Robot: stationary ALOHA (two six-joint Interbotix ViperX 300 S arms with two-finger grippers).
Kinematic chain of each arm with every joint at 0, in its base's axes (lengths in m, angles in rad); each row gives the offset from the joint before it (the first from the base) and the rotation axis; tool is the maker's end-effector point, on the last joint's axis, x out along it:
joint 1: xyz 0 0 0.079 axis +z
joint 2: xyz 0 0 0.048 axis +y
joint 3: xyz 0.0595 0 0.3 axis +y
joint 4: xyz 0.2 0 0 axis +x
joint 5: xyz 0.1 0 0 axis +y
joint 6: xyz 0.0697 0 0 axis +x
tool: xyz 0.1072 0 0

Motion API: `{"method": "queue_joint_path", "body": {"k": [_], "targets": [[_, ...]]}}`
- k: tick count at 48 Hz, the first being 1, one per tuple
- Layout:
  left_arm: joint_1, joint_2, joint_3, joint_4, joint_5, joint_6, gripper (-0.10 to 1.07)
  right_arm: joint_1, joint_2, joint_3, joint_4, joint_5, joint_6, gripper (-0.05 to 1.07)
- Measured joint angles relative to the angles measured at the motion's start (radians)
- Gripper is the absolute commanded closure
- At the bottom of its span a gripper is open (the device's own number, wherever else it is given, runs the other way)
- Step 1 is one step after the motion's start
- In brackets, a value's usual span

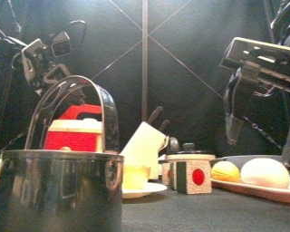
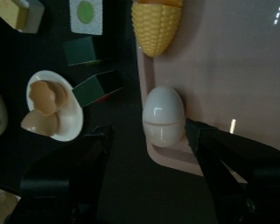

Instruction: Grab cleaver

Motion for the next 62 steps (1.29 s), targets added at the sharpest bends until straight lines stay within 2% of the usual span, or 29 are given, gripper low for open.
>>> {"method": "queue_joint_path", "body": {"k": [5,9,12,18,26,33,39,48,55,62], "targets": [[0.002,0.002,0.002,0.0,0.002,0.0,0.28,-0.035,-0.097,0.018,-0.078,0.031,-0.199,0.07],[0.002,-0.002,0.002,0.0,0.002,0.002,0.28,-0.124,-0.179,0.025,-0.158,0.031,-0.445,0.07],[0.002,-0.003,0.003,0.0,0.0,0.003,0.28,-0.19,-0.221,0.025,-0.198,0.018,-0.58,0.07],[0.002,-0.021,0.017,0.0,0.002,0.003,0.28,-0.354,-0.255,0.032,-0.353,-0.127,-0.92,0.07],[0.002,-0.029,0.023,0.0,0.002,0.003,0.28,-0.545,-0.252,0.032,-0.512,-0.298,-1.152,0.08],[0.003,-0.031,0.025,0.0,0.0,0.003,0.28,-0.661,-0.224,0.032,-0.592,-0.546,-1.187,0.08],[0.003,-0.032,0.025,0.0,0.0,0.002,0.28,-0.744,-0.178,0.032,-0.606,-0.667,-1.19,0.08],[0.005,-0.031,0.028,0.0,0.002,0.003,0.28,-0.807,-0.109,0.002,-0.623,-0.762,-1.19,0.08],[0.005,-0.031,0.029,0.0,0.002,0.003,0.28,-0.81,-0.049,-0.026,-0.63,-0.795,-1.19,0.08],[0.005,-0.032,0.031,0.0,0.002,0.003,0.28,-0.81,-0.037,-0.032,-0.63,-0.796,-1.19,0.09]]}}
